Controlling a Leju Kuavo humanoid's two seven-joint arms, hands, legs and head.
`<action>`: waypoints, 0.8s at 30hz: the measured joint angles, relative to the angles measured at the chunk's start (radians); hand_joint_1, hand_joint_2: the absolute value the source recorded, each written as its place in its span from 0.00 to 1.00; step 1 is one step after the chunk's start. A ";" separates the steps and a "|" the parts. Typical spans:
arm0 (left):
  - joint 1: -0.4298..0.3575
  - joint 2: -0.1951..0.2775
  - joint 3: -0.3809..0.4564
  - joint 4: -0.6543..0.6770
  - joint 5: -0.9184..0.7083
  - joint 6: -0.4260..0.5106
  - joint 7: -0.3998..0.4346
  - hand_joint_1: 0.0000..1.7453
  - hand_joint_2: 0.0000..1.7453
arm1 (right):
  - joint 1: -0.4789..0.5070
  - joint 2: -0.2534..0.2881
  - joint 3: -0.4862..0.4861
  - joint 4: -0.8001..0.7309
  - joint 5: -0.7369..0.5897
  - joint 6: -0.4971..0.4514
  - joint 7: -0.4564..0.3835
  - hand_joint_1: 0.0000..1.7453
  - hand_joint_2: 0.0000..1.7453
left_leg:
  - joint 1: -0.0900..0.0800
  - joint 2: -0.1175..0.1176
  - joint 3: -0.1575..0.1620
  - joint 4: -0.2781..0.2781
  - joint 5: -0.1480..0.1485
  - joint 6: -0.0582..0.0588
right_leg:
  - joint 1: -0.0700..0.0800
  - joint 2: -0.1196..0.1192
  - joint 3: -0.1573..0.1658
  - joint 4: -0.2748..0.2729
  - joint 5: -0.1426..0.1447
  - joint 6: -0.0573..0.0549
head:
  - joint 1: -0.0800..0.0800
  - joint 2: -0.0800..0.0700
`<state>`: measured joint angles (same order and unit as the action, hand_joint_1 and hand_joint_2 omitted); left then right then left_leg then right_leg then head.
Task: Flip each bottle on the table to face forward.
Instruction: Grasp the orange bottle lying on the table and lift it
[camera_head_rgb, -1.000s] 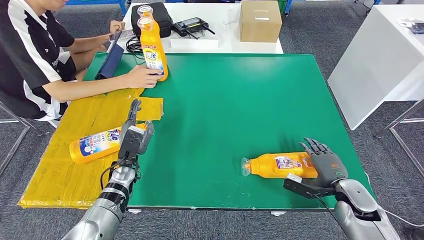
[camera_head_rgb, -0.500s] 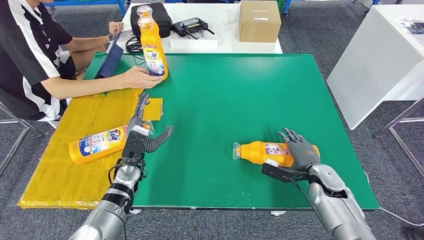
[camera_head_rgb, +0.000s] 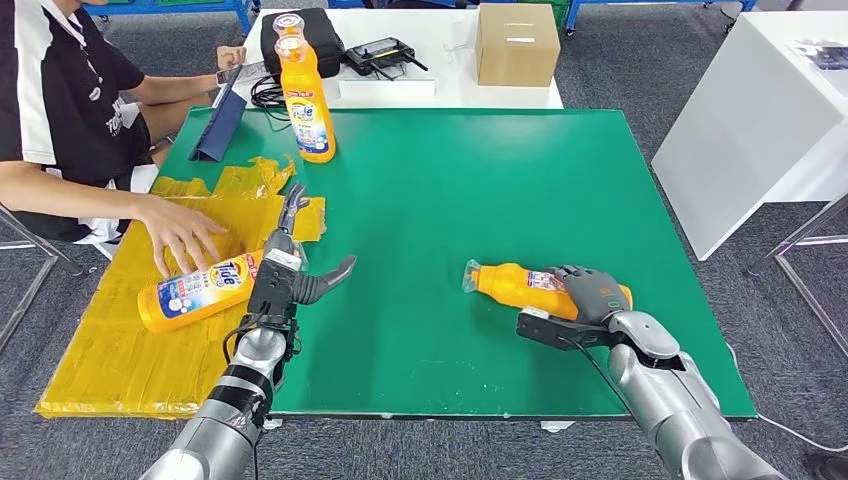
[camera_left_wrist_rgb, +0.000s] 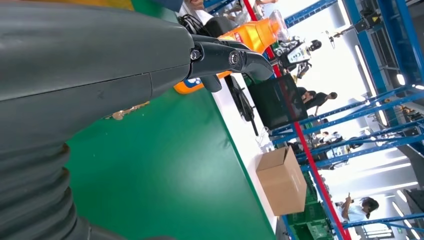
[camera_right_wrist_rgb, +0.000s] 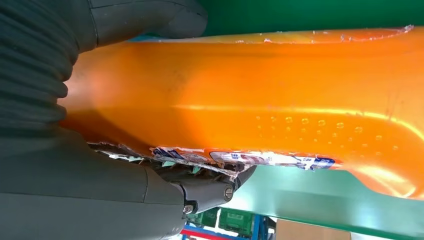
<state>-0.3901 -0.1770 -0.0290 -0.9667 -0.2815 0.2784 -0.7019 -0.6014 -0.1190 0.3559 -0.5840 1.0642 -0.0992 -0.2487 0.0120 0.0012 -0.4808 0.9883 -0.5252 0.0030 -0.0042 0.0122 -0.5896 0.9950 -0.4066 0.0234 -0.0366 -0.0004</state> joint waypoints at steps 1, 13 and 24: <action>0.000 0.000 0.000 0.000 0.000 -0.002 0.000 0.00 1.00 | -0.003 0.004 0.002 0.003 0.000 -0.002 0.002 1.00 1.00 | 0.000 0.000 0.000 0.000 0.000 0.000 | 0.000 0.000 0.000 0.000 0.000 0.000 | 0.000 0.000; 0.001 -0.029 0.033 -0.014 -0.048 -0.090 0.000 0.00 1.00 | 0.037 0.136 -0.013 -0.110 0.014 -0.272 0.100 1.00 1.00 | 0.001 0.000 -0.004 0.000 0.000 0.000 | 0.001 0.000 -0.004 0.001 0.000 0.000 | 0.000 0.000; -0.001 -0.054 0.076 -0.017 -0.048 -0.181 0.010 0.00 1.00 | 0.111 0.209 -0.077 -0.312 -0.025 -0.366 0.063 1.00 1.00 | -0.001 -0.004 -0.006 0.000 0.000 0.000 | 0.001 -0.002 -0.005 0.001 0.000 0.000 | 0.000 0.000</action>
<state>-0.3908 -0.2310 0.0470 -0.9834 -0.3294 0.0974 -0.6922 -0.4909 0.0899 0.2787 -0.8955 1.0394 -0.4649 -0.1855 0.0113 -0.0024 -0.4873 0.9883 -0.5248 0.0026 -0.0034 0.0100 -0.5947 0.9955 -0.4068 0.0233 -0.0364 -0.0004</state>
